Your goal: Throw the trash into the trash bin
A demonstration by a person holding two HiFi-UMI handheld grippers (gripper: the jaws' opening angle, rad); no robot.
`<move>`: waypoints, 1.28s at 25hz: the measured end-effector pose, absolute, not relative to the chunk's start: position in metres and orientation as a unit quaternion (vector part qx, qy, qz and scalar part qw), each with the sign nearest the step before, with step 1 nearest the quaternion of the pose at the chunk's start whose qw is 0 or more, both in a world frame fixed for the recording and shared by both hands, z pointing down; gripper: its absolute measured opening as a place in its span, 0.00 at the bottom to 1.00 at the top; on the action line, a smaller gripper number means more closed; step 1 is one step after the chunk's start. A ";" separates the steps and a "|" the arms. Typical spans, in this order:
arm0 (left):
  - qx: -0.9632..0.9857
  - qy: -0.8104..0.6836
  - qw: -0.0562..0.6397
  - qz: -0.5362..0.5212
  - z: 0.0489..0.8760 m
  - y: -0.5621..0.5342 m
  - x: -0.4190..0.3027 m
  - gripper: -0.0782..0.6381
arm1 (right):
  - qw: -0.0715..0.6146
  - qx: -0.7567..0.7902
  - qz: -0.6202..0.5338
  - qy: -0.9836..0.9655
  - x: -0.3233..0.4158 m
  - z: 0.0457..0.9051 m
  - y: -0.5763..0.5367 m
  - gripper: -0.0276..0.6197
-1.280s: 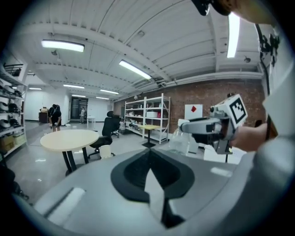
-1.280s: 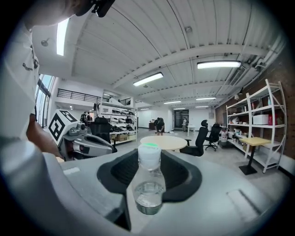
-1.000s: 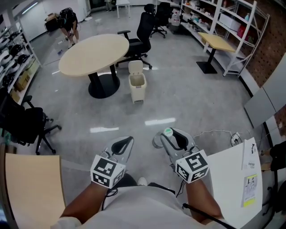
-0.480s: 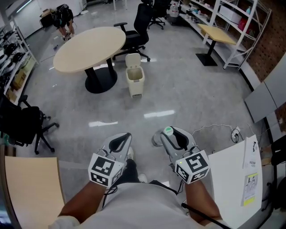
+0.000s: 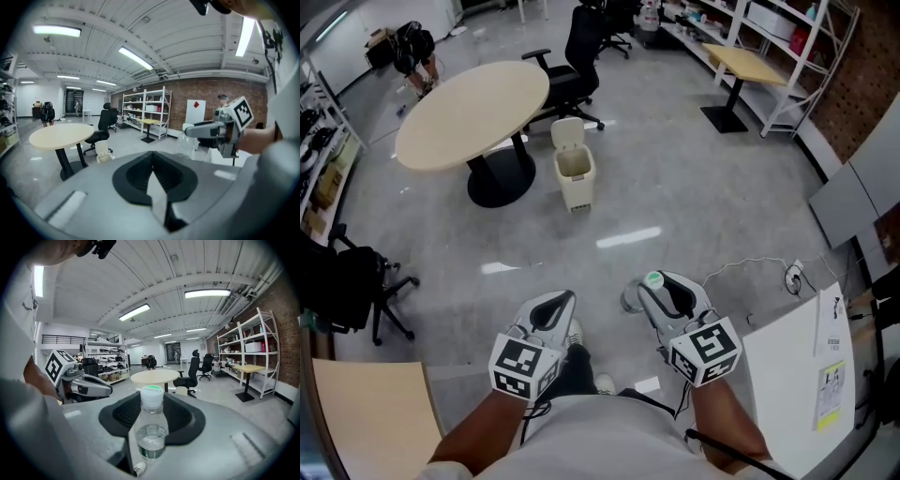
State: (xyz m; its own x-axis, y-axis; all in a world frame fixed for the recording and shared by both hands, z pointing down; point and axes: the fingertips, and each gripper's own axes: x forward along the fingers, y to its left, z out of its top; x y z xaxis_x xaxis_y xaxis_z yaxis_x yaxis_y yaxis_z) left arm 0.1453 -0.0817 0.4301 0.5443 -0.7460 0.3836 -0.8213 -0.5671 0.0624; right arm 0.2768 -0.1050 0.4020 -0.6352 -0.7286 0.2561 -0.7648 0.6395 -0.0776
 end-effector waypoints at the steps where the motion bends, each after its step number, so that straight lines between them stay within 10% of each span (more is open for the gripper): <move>1: 0.869 -0.453 0.121 0.158 0.430 -0.091 0.141 0.12 | 0.100 0.417 0.092 -0.899 0.275 0.401 -0.113 0.28; 32: 0.903 -0.400 0.110 0.112 0.406 -0.271 0.049 0.12 | 0.086 0.433 0.075 -0.894 0.166 0.365 -0.288 0.28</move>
